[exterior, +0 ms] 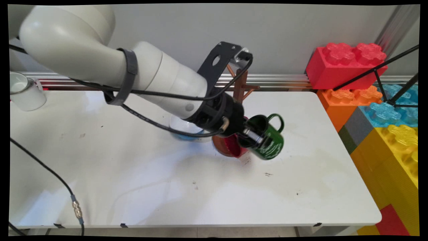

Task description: Place the picked object on the table

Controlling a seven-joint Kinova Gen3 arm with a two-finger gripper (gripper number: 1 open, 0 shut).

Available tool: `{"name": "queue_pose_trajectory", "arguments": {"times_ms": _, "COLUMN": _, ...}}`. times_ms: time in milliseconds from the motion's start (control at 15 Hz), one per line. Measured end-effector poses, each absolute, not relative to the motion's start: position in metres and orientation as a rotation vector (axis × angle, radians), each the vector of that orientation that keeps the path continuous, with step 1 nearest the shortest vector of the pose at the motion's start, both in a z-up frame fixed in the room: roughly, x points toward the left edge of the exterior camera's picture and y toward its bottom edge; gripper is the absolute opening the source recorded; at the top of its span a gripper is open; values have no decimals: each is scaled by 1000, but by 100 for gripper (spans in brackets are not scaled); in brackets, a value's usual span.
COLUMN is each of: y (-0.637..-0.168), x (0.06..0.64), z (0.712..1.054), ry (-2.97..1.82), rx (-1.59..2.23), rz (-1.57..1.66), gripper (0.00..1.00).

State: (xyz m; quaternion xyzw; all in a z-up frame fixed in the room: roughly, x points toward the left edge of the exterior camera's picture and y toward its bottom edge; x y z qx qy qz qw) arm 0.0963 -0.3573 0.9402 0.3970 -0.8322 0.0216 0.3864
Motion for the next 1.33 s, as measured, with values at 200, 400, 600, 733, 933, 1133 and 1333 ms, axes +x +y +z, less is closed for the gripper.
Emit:
{"name": "queue_pose_trajectory", "arguments": {"times_ms": 200, "y": -353, "x": 103, "z": 944, "ry": -2207, "rx": 978, "rz": 63, "gripper": 0}}
{"name": "queue_pose_trajectory", "arguments": {"times_ms": 400, "y": -348, "x": 112, "z": 947, "ry": -2319, "rx": 938, "rz": 77, "gripper": 0}}
{"name": "queue_pose_trajectory", "arguments": {"times_ms": 600, "y": -345, "x": 124, "z": 945, "ry": -2420, "rx": 909, "rz": 106, "gripper": 0}}
{"name": "queue_pose_trajectory", "arguments": {"times_ms": 733, "y": -345, "x": 134, "z": 941, "ry": -2493, "rx": 887, "rz": 135, "gripper": 0}}
{"name": "queue_pose_trajectory", "arguments": {"times_ms": 933, "y": -347, "x": 146, "z": 930, "ry": -2589, "rx": 857, "rz": 181, "gripper": 0}}
{"name": "queue_pose_trajectory", "arguments": {"times_ms": 1133, "y": -353, "x": 154, "z": 915, "ry": -2655, "rx": 828, "rz": 230, "gripper": 0}}
{"name": "queue_pose_trajectory", "arguments": {"times_ms": 1333, "y": -360, "x": 159, "z": 899, "ry": -2708, "rx": 802, "rz": 277, "gripper": 0}}
